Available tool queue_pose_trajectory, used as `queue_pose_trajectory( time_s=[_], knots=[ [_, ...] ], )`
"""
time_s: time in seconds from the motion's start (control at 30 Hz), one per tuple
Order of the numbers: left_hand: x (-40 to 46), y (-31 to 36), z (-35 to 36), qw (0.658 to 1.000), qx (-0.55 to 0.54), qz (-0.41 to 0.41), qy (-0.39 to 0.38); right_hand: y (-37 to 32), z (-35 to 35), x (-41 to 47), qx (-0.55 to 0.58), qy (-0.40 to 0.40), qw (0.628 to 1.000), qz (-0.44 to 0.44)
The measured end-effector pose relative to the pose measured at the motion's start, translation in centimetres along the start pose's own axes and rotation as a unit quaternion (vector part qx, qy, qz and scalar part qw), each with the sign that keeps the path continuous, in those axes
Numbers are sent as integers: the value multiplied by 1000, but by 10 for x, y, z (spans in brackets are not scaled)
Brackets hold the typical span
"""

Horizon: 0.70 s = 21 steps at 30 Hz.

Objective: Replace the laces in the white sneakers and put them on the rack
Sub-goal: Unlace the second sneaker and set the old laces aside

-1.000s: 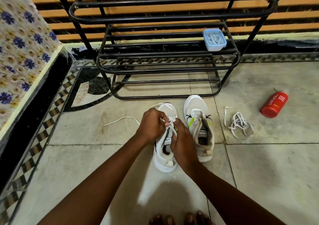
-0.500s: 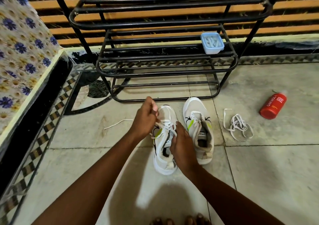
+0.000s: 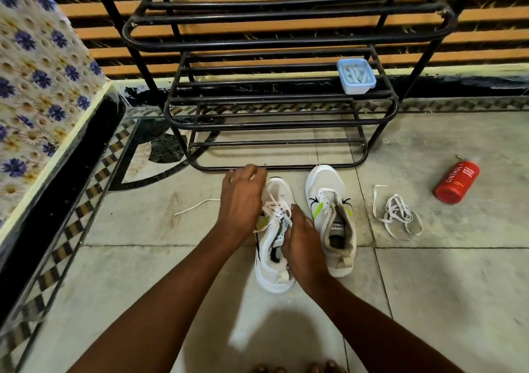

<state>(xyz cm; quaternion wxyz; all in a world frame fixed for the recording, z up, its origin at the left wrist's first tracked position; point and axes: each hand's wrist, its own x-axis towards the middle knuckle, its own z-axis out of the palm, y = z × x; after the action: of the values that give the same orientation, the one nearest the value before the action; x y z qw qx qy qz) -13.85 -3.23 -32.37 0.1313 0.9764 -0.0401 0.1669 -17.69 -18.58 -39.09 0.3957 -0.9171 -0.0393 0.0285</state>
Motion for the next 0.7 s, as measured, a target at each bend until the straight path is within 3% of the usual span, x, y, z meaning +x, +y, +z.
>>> queue_pose_trajectory(
  time_s=[0.07, 0.1, 0.13, 0.2, 0.23, 0.27, 0.33, 0.4, 0.53, 0.7],
  knots=[
    [12, -5, -13, 986, -132, -81, 62, 0, -1, -1, -6, -8, 1000, -8],
    [19, -5, -18, 962, -216, -145, 81, 0, -2, -1, -10, -12, 1000, -10],
    [25, -5, -22, 919, -312, -217, 108, 0, -2, 0, -11, -13, 1000, -8],
    [32, -5, -23, 791, -498, -332, 128, 1, 1, 1, -4, -4, 1000, 0],
    [30, -6, -22, 774, -522, -337, 120, 2, 1, 1, 4, 0, 1000, 1],
    [25, -9, -21, 812, -491, -298, 102, 2, 2, 0, 10, 2, 1000, 2],
    [12, -17, -18, 933, -336, -123, 29, 1, 1, -1, 9, -2, 1000, 4],
    [0, -19, -13, 982, -165, 16, -87, 0, 1, -1, 0, 1, 1000, -6],
    [-10, -10, -4, 970, 51, 128, -198, -3, -1, 1, -3, 6, 1000, -13],
    [-6, -3, -3, 974, 121, 84, -173, -2, 0, -1, -24, 28, 998, -54]
  ],
)
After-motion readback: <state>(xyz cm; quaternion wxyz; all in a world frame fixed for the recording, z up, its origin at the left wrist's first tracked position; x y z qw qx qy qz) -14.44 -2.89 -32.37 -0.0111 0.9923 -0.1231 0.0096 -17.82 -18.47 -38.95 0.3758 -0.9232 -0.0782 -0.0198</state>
